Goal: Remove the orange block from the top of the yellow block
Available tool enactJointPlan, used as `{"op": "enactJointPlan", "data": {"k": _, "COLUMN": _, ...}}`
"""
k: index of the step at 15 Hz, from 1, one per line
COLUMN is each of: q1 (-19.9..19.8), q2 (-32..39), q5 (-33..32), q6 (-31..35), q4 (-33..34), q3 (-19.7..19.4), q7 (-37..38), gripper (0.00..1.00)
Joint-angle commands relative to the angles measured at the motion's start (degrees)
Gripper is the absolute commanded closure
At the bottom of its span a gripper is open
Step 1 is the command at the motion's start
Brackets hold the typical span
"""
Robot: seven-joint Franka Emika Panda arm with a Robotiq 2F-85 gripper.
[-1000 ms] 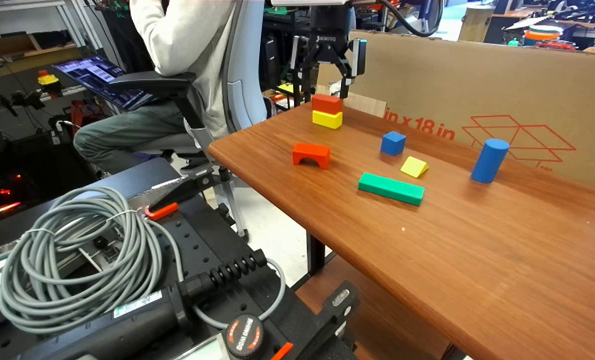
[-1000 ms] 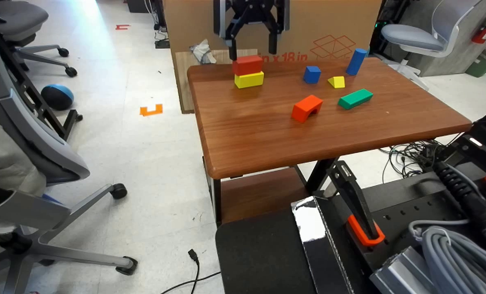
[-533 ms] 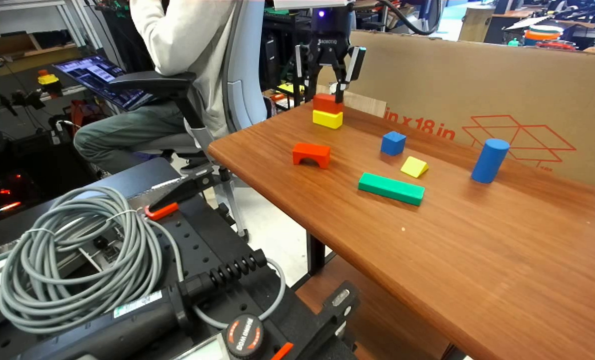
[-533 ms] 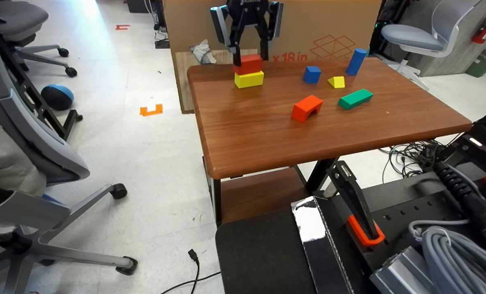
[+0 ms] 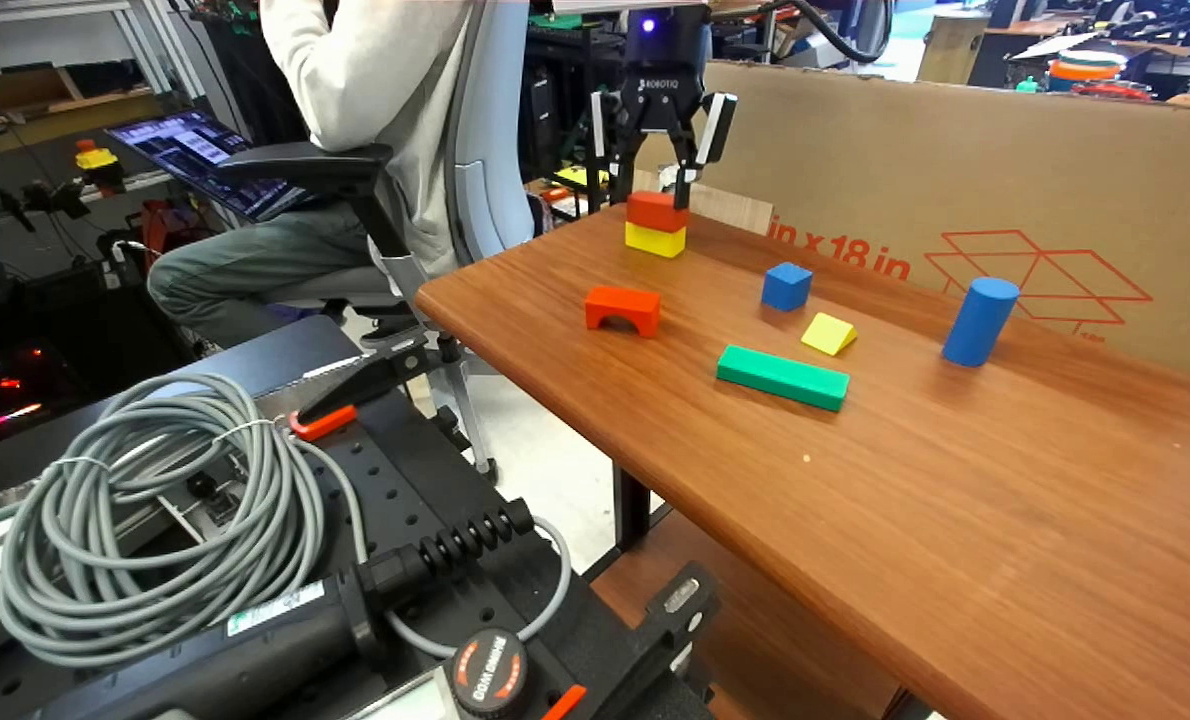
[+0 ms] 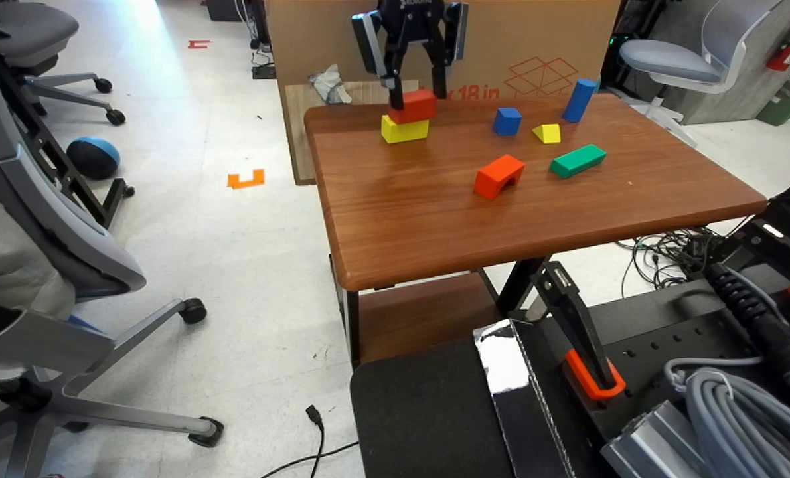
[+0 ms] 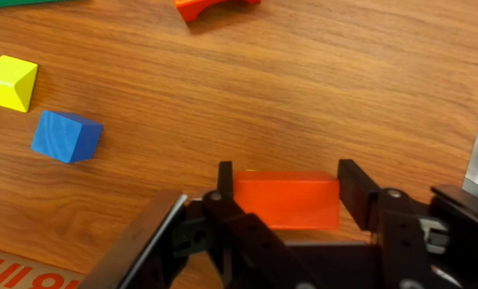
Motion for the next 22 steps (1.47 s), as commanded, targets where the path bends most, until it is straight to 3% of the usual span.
{"op": "enactJointPlan", "data": {"k": 1, "q1": -1.9, "q2": -6.7, "q5": -0.5, "q6": 2.0, "q4": -9.0, "q3": 0.0, "q7": -2.7, "gripper": 0.59}}
{"op": "enactJointPlan", "data": {"k": 7, "q1": -6.2, "q2": -10.5, "q5": 0.9, "q6": 1.3, "q4": -15.4, "q3": -0.4, "q7": -3.9, "gripper": 0.59}}
{"op": "enactJointPlan", "data": {"k": 13, "q1": -8.5, "q2": -5.4, "q5": 2.0, "q6": -1.7, "q4": -9.5, "q3": -0.7, "q7": -2.5, "gripper": 0.59}}
{"op": "enactJointPlan", "data": {"k": 22, "q1": -7.0, "q2": 1.6, "q5": 1.3, "q6": -3.6, "q4": -3.6, "q3": -1.3, "q7": 0.4, "gripper": 0.59}}
